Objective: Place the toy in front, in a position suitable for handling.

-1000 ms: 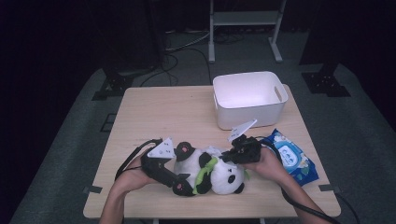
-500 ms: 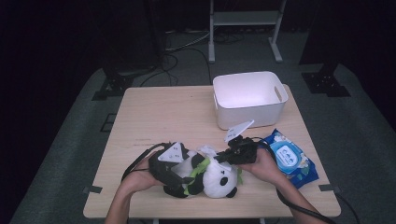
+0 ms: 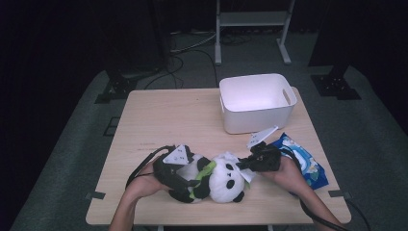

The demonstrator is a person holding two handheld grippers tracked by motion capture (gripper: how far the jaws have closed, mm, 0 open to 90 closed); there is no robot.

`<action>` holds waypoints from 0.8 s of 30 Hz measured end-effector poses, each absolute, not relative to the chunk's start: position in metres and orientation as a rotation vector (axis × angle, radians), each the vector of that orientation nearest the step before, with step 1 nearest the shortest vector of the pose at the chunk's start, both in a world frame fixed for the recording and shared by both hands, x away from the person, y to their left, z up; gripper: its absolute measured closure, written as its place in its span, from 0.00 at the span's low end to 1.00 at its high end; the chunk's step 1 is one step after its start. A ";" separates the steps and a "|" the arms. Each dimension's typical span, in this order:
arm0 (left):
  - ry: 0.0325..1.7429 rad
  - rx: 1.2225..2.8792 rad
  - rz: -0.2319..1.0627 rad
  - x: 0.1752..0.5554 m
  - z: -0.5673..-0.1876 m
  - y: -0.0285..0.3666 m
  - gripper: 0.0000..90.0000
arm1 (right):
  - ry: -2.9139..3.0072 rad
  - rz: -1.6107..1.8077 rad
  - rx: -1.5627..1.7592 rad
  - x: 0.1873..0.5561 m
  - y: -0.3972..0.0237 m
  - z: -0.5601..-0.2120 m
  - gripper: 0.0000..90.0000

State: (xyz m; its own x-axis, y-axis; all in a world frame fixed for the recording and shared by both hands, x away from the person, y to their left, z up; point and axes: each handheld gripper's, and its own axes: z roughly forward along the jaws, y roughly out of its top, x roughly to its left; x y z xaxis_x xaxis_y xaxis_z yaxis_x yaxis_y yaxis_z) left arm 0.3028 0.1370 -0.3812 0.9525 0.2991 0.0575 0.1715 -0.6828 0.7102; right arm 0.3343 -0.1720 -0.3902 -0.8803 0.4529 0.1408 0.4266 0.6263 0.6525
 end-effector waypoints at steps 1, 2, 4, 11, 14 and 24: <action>0.334 2.335 0.220 0.303 -0.381 0.137 0.26 | 2.802 1.101 0.767 0.334 -0.173 -0.392 0.93; 0.340 2.331 0.222 0.303 -0.381 0.137 0.26 | 2.806 1.095 0.769 0.334 -0.174 -0.393 0.93; 0.344 2.332 0.218 0.304 -0.382 0.138 0.26 | 2.818 1.075 0.778 0.334 -0.176 -0.396 0.93; 0.334 2.341 0.220 0.303 -0.381 0.138 0.26 | 2.818 1.074 0.781 0.332 -0.178 -0.397 0.93; 0.334 2.342 0.217 0.303 -0.380 0.139 0.26 | 2.818 1.093 0.770 0.330 -0.178 -0.395 0.93; 0.287 2.385 0.253 0.297 -0.374 0.134 0.25 | 2.834 1.144 0.711 0.326 -0.162 -0.393 0.93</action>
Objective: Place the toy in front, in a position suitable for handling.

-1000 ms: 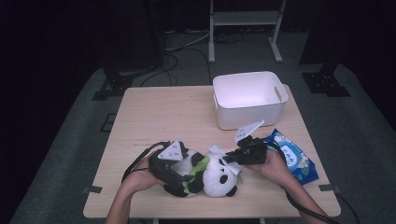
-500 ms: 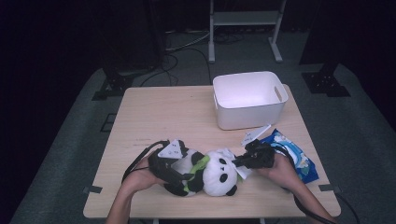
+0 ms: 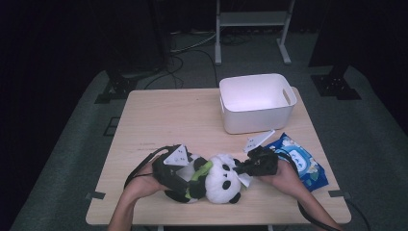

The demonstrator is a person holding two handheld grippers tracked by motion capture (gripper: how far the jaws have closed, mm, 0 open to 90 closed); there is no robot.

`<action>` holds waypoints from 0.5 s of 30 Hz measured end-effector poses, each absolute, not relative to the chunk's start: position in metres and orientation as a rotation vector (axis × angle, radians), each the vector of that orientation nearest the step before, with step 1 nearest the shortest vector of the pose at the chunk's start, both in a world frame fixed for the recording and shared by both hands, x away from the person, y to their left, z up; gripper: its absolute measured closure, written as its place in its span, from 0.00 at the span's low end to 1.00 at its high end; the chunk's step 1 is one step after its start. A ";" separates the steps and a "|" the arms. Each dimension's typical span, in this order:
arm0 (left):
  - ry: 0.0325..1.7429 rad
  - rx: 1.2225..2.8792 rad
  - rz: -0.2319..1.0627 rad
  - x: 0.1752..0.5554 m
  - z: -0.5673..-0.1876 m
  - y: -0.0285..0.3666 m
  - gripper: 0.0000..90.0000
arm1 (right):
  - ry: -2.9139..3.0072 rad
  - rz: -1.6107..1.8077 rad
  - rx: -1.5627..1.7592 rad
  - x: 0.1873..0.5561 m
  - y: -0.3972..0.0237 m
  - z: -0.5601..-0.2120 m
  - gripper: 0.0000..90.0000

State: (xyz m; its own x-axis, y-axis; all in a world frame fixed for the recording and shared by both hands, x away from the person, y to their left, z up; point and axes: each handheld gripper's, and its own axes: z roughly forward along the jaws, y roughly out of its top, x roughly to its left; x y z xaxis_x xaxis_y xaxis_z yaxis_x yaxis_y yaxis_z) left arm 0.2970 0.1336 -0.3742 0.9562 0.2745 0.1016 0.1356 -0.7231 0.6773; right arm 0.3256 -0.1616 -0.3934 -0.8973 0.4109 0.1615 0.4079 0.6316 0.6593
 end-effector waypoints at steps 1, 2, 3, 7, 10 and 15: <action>0.282 2.392 0.253 0.297 -0.375 0.132 0.25 | 2.834 1.140 0.704 0.326 -0.158 -0.393 0.93; 0.288 2.396 0.253 0.297 -0.377 0.131 0.25 | 2.828 1.136 0.703 0.325 -0.155 -0.393 0.93; 0.289 2.410 0.270 0.298 -0.378 0.131 0.24 | 2.826 1.129 0.700 0.326 -0.152 -0.393 0.93; 0.325 2.431 0.309 0.300 -0.380 0.133 0.26 | 2.816 1.115 0.706 0.328 -0.148 -0.393 0.93; 0.338 2.431 0.317 0.302 -0.383 0.134 0.28 | 2.814 1.124 0.715 0.328 -0.152 -0.393 0.92; 0.347 2.437 0.331 0.303 -0.383 0.133 0.28 | 2.807 1.118 0.739 0.327 -0.159 -0.395 0.92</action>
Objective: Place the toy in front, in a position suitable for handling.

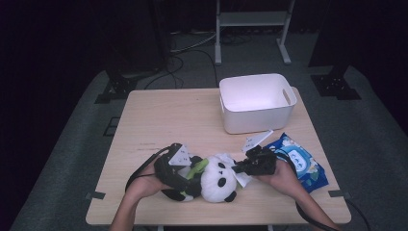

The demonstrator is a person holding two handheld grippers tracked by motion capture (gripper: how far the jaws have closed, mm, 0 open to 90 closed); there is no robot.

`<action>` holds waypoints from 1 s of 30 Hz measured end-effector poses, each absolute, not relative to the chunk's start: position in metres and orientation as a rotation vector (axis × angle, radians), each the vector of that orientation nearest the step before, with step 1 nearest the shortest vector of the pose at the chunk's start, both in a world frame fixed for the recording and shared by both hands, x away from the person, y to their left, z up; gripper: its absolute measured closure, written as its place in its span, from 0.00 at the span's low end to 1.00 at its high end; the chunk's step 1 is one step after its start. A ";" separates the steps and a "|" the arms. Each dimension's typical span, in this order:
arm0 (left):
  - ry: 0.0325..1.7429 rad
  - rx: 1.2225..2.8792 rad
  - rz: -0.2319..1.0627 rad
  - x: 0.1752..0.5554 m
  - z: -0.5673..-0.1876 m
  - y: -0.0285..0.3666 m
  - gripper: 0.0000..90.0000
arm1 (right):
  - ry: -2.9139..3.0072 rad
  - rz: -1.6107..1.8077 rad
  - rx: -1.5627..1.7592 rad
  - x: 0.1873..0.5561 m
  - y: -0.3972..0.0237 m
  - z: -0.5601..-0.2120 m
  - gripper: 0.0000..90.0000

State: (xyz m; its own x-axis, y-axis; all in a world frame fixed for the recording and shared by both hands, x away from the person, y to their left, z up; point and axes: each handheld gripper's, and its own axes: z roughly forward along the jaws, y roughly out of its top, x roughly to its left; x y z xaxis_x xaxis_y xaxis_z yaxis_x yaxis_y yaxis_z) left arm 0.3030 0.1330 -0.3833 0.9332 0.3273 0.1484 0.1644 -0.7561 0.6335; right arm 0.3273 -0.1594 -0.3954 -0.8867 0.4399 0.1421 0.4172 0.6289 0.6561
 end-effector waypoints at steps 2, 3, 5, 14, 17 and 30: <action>0.355 2.429 0.326 0.304 -0.384 0.133 0.28 | 2.801 1.107 0.760 0.329 -0.163 -0.398 0.92; 0.357 2.428 0.324 0.304 -0.384 0.133 0.28 | 2.801 1.105 0.761 0.330 -0.164 -0.399 0.92; 0.357 2.427 0.323 0.304 -0.384 0.133 0.28 | 2.802 1.105 0.775 0.330 -0.165 -0.402 0.92; 0.351 2.426 0.315 0.304 -0.385 0.134 0.28 | 2.828 1.106 0.776 0.324 -0.168 -0.410 0.92; 0.353 2.426 0.315 0.304 -0.385 0.134 0.28 | 2.842 1.095 0.768 0.318 -0.169 -0.412 0.92; 0.351 2.426 0.310 0.304 -0.386 0.134 0.28 | 2.919 1.109 0.704 0.298 -0.165 -0.416 0.92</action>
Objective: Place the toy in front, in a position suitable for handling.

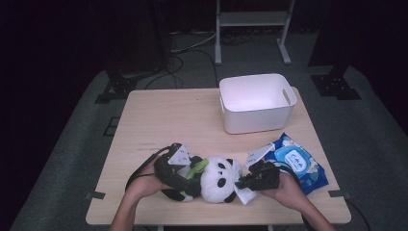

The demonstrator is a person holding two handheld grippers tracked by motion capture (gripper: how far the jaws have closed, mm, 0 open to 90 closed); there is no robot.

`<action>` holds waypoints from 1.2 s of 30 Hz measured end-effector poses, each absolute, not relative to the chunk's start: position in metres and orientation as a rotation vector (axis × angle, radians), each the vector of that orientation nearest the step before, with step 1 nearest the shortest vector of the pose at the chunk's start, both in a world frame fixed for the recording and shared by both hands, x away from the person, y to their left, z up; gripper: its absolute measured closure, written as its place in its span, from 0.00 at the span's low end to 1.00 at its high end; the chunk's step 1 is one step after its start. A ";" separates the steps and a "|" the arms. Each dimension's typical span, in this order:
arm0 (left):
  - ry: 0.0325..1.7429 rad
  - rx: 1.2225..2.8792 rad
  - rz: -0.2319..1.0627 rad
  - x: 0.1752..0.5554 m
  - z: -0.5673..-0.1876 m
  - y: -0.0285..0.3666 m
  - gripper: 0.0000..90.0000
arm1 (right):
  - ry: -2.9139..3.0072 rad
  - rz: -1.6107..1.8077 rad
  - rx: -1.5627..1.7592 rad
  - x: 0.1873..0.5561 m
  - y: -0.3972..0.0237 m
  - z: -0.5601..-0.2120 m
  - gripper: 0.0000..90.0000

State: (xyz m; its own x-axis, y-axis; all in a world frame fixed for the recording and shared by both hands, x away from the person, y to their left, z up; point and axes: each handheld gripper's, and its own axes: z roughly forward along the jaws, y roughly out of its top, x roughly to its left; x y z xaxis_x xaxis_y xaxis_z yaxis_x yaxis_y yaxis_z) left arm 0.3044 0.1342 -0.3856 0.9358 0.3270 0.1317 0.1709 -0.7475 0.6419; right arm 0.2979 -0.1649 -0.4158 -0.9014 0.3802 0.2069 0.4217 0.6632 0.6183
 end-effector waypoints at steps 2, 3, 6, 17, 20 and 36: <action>0.353 2.425 0.311 0.304 -0.386 0.134 0.28 | -2.792 -1.058 -0.652 0.296 -0.164 -0.417 0.92; 0.354 2.424 0.312 0.304 -0.386 0.134 0.28 | -2.791 -1.046 -0.647 0.294 -0.163 -0.418 0.92; 0.355 2.425 0.312 0.304 -0.386 0.134 0.28 | -2.802 -1.036 -0.646 0.294 -0.163 -0.417 0.92; 0.362 2.422 0.311 0.305 -0.386 0.135 0.28 | -2.865 -1.003 -0.715 0.314 -0.168 -0.414 0.92; 0.359 2.424 0.309 0.305 -0.386 0.135 0.28 | -2.889 -1.009 -0.753 0.322 -0.170 -0.412 0.92; 0.353 2.422 0.305 0.304 -0.386 0.135 0.28 | -2.881 -0.985 -0.744 0.322 -0.167 -0.414 0.92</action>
